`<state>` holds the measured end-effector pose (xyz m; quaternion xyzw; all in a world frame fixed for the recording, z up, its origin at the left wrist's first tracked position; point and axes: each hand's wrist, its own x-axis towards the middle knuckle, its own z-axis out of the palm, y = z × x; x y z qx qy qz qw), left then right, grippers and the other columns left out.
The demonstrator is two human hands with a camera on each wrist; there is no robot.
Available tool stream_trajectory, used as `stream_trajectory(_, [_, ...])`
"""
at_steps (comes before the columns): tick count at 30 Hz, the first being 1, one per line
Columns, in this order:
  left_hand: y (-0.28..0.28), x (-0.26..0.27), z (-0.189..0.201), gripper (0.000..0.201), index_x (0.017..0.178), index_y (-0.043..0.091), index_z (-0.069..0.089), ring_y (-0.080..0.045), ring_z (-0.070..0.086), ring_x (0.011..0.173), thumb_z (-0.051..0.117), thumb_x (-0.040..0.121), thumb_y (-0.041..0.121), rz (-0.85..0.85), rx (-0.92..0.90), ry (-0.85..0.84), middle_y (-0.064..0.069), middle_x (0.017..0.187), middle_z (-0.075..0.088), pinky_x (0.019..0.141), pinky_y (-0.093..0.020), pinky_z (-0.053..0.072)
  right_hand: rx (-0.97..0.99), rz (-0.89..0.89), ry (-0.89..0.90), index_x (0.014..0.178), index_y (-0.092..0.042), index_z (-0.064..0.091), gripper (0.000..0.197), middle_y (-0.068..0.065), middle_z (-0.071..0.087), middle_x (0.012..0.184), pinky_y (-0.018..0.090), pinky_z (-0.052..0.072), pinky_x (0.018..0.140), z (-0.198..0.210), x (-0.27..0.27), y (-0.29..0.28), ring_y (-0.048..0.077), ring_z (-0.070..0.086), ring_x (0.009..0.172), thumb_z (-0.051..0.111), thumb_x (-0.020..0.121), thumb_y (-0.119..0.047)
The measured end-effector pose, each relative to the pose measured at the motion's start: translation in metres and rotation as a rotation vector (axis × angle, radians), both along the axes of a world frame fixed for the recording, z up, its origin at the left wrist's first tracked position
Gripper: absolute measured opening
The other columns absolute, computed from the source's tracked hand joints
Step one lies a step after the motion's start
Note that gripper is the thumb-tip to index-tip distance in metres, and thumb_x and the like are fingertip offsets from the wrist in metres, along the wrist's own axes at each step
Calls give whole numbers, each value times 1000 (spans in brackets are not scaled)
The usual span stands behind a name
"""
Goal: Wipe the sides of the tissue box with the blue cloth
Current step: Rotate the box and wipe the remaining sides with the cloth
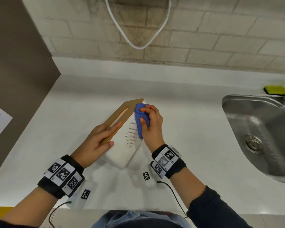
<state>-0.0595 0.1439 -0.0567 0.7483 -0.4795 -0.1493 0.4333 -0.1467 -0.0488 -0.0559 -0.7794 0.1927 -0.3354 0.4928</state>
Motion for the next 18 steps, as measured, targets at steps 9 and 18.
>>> stream_trajectory(9, [0, 4, -2, 57, 138, 37, 36, -18, 48, 99, 43, 82, 36, 3, -14, 29, -6, 98, 48, 91, -14, 35, -59, 92, 51, 96, 4, 62, 31, 6, 50, 107, 4, 35, 90, -2, -17, 10, -9, 47, 102, 40, 80, -12])
stream_trajectory(18, [-2, -4, -5, 59, 139, 41, 31, -12, 44, 105, 43, 81, 39, -11, 15, -18, 8, 100, 45, 95, -6, 29, -202, 198, 434, 91, -8, 63, 27, 15, 54, 105, 24, 36, 80, -8, -47, -11, 17, 47, 92, 47, 80, 12])
